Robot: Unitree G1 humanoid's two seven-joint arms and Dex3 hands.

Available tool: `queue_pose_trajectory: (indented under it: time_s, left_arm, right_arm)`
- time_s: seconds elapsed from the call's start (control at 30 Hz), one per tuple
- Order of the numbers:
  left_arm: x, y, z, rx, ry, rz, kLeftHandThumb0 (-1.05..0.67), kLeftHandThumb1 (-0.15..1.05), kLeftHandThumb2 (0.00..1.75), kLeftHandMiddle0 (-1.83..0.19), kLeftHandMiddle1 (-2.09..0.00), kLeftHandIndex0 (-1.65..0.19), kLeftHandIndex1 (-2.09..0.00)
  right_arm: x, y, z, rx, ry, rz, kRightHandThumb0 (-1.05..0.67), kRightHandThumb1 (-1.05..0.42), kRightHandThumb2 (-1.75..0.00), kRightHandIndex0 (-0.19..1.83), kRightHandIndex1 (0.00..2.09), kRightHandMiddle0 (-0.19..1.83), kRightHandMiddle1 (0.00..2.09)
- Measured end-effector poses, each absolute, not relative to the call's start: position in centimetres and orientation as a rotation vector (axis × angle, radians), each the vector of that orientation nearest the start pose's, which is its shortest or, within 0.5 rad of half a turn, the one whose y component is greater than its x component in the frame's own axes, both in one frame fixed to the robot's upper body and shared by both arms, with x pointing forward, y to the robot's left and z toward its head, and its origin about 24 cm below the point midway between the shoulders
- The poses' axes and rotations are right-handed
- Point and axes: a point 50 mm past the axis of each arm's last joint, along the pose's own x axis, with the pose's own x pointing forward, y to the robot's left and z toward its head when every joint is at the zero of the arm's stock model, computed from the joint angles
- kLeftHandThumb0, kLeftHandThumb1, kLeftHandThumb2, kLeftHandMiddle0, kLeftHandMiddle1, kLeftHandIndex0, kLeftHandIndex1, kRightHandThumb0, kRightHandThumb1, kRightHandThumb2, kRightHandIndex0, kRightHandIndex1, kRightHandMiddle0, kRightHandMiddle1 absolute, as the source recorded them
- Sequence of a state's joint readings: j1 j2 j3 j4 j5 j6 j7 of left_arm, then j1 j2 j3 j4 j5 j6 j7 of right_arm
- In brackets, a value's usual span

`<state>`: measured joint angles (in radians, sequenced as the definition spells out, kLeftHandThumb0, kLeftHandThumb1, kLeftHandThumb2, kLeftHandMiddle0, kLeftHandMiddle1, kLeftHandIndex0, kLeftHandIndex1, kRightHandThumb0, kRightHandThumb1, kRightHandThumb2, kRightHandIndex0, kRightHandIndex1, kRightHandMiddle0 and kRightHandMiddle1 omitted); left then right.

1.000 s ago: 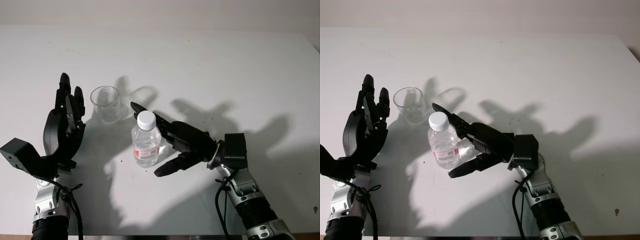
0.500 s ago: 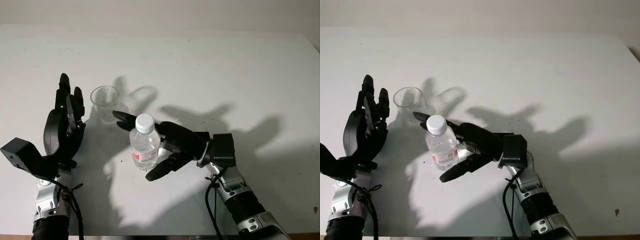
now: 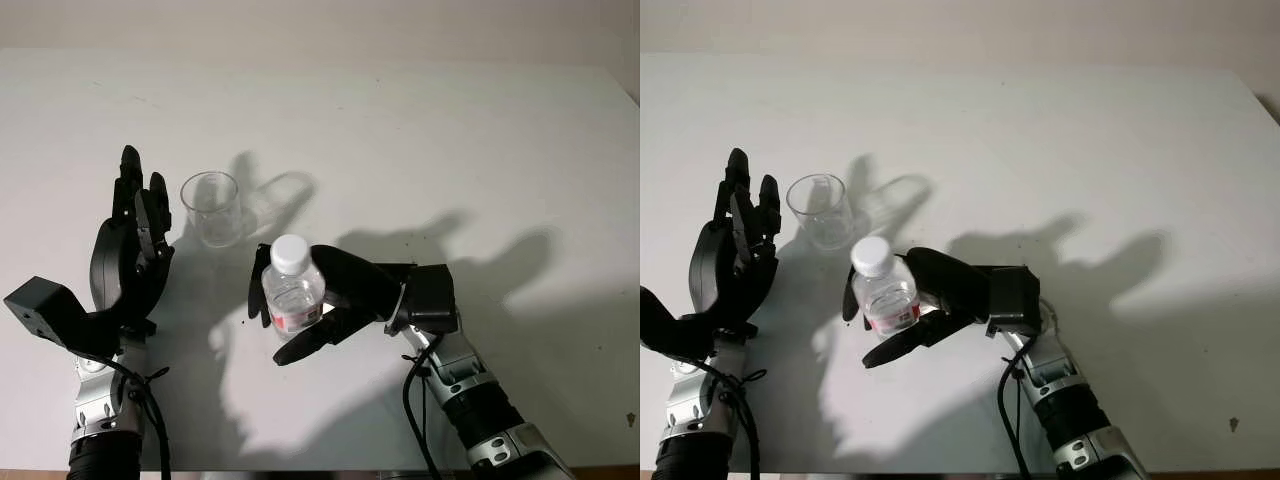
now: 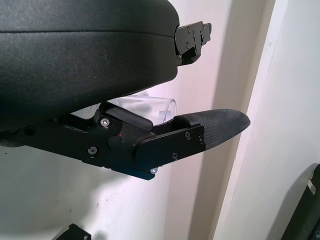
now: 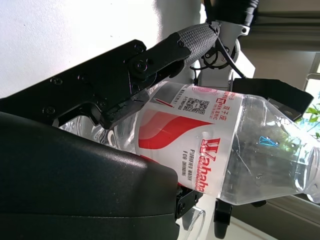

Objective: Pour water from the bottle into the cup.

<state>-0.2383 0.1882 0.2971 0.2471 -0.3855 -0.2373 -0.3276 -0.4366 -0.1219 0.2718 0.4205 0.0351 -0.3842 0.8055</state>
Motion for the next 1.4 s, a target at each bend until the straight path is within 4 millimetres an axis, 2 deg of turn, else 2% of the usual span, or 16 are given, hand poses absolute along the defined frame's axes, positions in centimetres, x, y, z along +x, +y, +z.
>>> queue_pose_trajectory:
  time_s: [0.07, 0.1, 0.2, 0.27, 0.33, 0.4, 0.53, 0.67, 0.77, 0.9, 0.97, 1.03, 1.13, 1.23, 1.4]
  left_arm:
    - [28.7, 23.7, 8.8, -0.180, -0.335, -0.034, -0.74, 1.05, 0.68, 0.19, 0.00, 0.19, 0.00]
    - [28.7, 23.7, 8.8, -0.179, -0.336, -0.035, -0.74, 1.05, 0.68, 0.19, 0.00, 0.19, 0.00]
    - [28.7, 23.6, 8.8, -0.178, -0.338, -0.038, -0.73, 1.05, 0.68, 0.19, 0.00, 0.19, 0.00]
    - [28.7, 23.7, 8.9, -0.178, -0.340, -0.038, -0.73, 1.05, 0.68, 0.19, 0.00, 0.19, 0.00]
    - [28.6, 23.7, 8.9, -0.178, -0.341, -0.038, -0.73, 1.05, 0.68, 0.19, 0.00, 0.19, 0.00]
    - [28.6, 23.7, 8.9, -0.177, -0.342, -0.038, -0.73, 1.05, 0.68, 0.19, 0.00, 0.19, 0.00]
    - [28.6, 23.8, 9.0, -0.172, -0.345, -0.040, -0.73, 1.05, 0.68, 0.19, 0.00, 0.19, 0.00]
    - [28.6, 23.9, 9.0, -0.171, -0.346, -0.041, -0.73, 1.05, 0.68, 0.19, 0.00, 0.19, 0.00]
    - [28.6, 23.9, 9.0, -0.171, -0.346, -0.040, -0.73, 1.05, 0.68, 0.19, 0.00, 0.19, 0.00]
    - [28.6, 24.0, 9.0, -0.171, -0.345, -0.040, -0.72, 1.05, 0.68, 0.19, 0.00, 0.19, 0.00]
    - [28.6, 24.0, 9.1, -0.171, -0.345, -0.038, -0.73, 1.05, 0.68, 0.19, 0.00, 0.19, 0.00]
    - [28.7, 24.0, 9.2, -0.170, -0.348, -0.035, -0.73, 1.05, 0.68, 0.19, 0.00, 0.19, 0.00]
    - [28.8, 23.9, 9.3, -0.170, -0.351, -0.034, -0.74, 1.05, 0.71, 0.19, 0.00, 0.19, 0.00]
    - [28.8, 23.9, 9.4, -0.175, -0.352, -0.024, -0.75, 1.05, 0.74, 0.19, 0.00, 0.19, 0.00]
    - [28.8, 23.9, 9.5, -0.176, -0.353, -0.020, -0.75, 1.05, 0.75, 0.19, 0.00, 0.19, 0.00]
  right_arm:
    - [29.1, -5.6, 8.3, -0.337, -0.336, 1.119, -0.61, -0.97, -0.07, 1.08, 2.09, 0.85, 2.09]
    - [29.0, -5.5, 8.4, -0.359, -0.352, 1.106, -0.62, -1.00, -0.07, 1.30, 2.09, 1.04, 2.09]
    - [28.7, -5.0, 8.6, -0.418, -0.389, 1.077, -0.59, -1.04, -0.13, 1.69, 2.09, 1.47, 2.09]
    - [28.5, -4.8, 8.7, -0.436, -0.398, 1.068, -0.55, -1.05, -0.19, 1.80, 2.09, 1.65, 2.09]
    - [28.4, -4.8, 8.7, -0.449, -0.400, 1.047, -0.48, -1.05, -0.25, 1.82, 2.09, 1.73, 2.09]
    - [28.3, -4.8, 8.7, -0.458, -0.407, 1.019, -0.41, -1.05, -0.36, 1.83, 2.09, 1.62, 2.09]
    - [28.7, -5.4, 8.5, -0.425, -0.399, 0.947, -0.34, -1.05, -0.45, 1.83, 2.09, 1.49, 2.09]
    - [30.0, -6.3, 8.5, -0.352, -0.377, 0.837, -0.33, -1.05, -0.47, 1.83, 2.09, 1.63, 2.09]
    - [32.2, -7.1, 10.1, -0.347, -0.405, 0.701, -0.35, -1.05, -0.47, 1.83, 2.09, 1.75, 2.09]
    - [35.5, -7.8, 13.8, -0.392, -0.472, 0.533, -0.29, -1.05, -0.54, 1.83, 2.09, 1.82, 2.09]
    - [37.0, -8.0, 15.6, -0.425, -0.497, 0.469, -0.28, -1.05, -0.52, 1.77, 2.09, 1.66, 2.09]
    - [38.2, -8.2, 17.1, -0.462, -0.511, 0.414, -0.28, -1.05, -0.43, 1.56, 2.09, 1.40, 2.09]
    - [39.6, -8.4, 18.7, -0.515, -0.513, 0.351, -0.30, -1.05, -0.34, 1.34, 2.09, 1.20, 2.09]
    - [40.4, -8.3, 19.7, -0.627, -0.527, 0.302, -0.34, -1.05, -0.29, 1.20, 2.09, 1.08, 2.09]
    - [40.8, -7.1, 20.7, -0.961, -0.624, 0.223, -0.37, -1.05, -0.19, 1.23, 2.09, 1.05, 2.09]
